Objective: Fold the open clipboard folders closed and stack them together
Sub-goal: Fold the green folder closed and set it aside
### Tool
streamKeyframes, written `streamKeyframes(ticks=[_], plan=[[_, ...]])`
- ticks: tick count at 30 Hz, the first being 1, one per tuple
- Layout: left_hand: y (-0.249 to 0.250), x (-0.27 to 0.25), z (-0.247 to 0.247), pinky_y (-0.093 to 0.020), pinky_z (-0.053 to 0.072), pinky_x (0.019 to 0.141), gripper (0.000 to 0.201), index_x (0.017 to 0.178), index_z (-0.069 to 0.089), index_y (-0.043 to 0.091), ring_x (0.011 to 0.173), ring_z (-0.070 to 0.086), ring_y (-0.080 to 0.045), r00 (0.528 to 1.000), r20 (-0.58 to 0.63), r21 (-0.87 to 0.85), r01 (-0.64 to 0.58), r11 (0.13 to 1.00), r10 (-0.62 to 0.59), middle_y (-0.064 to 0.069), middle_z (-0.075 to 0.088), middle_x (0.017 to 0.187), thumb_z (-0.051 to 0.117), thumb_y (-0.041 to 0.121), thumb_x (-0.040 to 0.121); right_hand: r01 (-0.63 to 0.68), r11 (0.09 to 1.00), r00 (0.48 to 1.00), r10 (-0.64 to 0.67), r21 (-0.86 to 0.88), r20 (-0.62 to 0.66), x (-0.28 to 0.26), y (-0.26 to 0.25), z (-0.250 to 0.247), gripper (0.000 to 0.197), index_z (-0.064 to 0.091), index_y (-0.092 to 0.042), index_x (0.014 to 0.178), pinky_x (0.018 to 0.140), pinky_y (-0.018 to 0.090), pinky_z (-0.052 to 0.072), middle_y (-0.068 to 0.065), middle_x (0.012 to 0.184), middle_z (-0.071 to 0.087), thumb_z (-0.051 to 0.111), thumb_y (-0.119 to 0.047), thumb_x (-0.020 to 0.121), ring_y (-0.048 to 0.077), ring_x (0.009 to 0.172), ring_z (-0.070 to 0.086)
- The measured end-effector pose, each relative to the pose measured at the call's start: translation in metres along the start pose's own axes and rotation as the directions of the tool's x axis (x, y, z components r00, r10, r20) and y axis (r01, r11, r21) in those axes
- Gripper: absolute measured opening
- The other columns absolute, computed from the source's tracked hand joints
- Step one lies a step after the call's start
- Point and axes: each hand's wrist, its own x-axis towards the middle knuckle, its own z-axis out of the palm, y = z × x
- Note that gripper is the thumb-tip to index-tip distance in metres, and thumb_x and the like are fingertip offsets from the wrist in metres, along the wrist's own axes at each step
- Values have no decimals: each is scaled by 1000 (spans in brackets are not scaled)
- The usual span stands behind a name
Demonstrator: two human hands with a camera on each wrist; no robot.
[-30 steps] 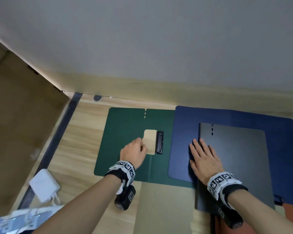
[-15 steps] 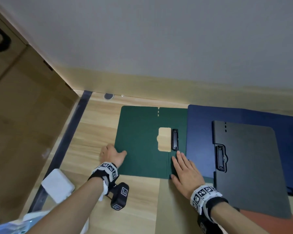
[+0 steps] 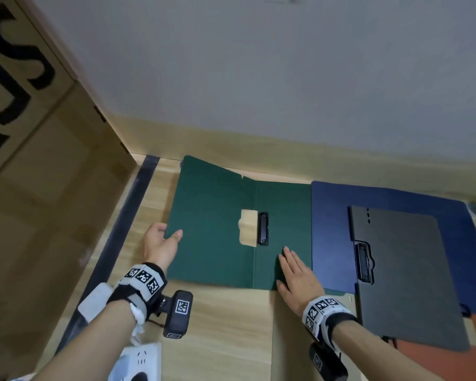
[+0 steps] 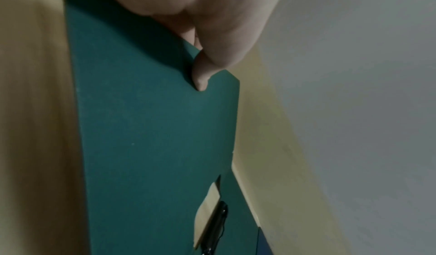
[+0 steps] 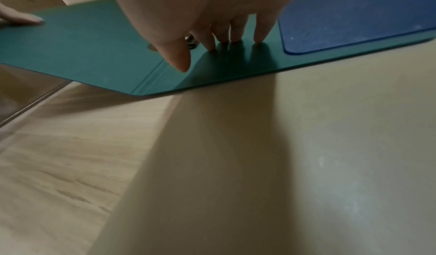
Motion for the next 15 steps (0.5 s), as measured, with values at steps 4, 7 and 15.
streamKeyframes(ticks=[4, 7, 15], plan=[[29, 2, -28, -38, 45, 99, 13, 98, 55, 18, 112, 57, -24, 995, -27, 94, -93, 991, 96, -6, 60, 124, 64, 11, 92, -17, 999, 1000, 16, 29, 16, 0, -4, -6, 69, 5, -19, 155, 122, 35, 12, -3, 163, -9, 36, -40, 97, 16, 151, -1], [47, -1, -44, -48, 43, 107, 24, 113, 56, 17, 124, 54, -31, 987, -27, 188, -149, 971, 157, -13, 59, 133, 65, 15, 91, 19, 999, 998, -22, 48, 52, 4, -14, -9, 68, 7, -18, 155, 122, 36, 14, -2, 163, -8, 35, -40, 97, 15, 151, -2], [82, -41, -54, -41, 53, 89, 17, 82, 55, 27, 99, 63, -24, 928, 142, 349, -374, 859, 345, 0, 67, 100, 66, 16, 88, 37, 958, 993, -68, 283, 99, 17, -48, -29, 63, 20, -18, 153, 120, 32, 18, -2, 163, 9, 38, -43, 98, 17, 149, 17]])
